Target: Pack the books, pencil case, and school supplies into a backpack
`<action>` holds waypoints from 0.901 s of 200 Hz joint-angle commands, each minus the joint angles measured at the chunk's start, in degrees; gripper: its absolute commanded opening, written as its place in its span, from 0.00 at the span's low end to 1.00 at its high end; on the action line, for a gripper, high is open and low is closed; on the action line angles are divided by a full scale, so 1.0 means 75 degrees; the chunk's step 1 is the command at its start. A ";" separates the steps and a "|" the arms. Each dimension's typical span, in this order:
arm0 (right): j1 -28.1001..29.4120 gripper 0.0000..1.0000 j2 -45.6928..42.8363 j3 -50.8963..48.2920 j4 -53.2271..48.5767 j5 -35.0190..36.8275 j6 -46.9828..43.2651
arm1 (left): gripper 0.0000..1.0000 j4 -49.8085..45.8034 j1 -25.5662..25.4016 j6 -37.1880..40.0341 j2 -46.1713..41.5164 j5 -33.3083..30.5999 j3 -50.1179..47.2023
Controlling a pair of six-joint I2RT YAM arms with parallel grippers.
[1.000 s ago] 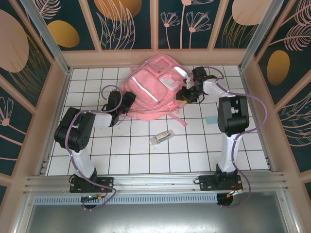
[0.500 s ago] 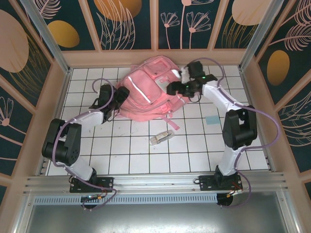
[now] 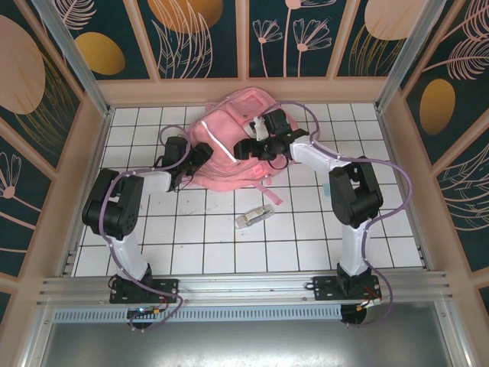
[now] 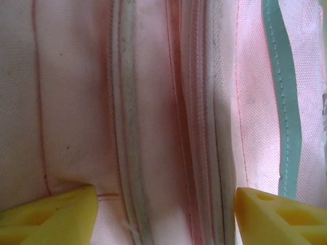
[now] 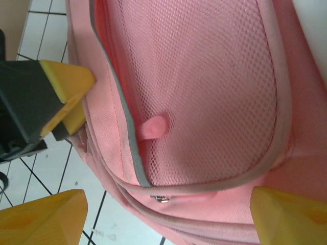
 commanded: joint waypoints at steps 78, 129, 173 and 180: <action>0.0497 0.84 0.0379 -0.0857 0.2105 -0.0800 0.1516 | 0.70 0.1930 -0.0231 -0.0934 0.0406 0.0954 -0.0986; 0.1021 0.84 -0.0107 -0.1405 0.2448 -0.0967 0.2245 | 0.69 0.2479 -0.0459 -0.1417 0.0789 0.0908 -0.0895; 0.1109 0.84 -0.0535 -0.1428 0.2191 -0.2079 0.2589 | 0.70 0.2478 -0.0519 -0.1480 0.0717 0.0785 -0.0833; 0.1128 0.84 -0.0645 -0.1432 0.1979 -0.2195 0.2534 | 0.70 0.2446 -0.0524 -0.1464 0.0706 0.0768 -0.0815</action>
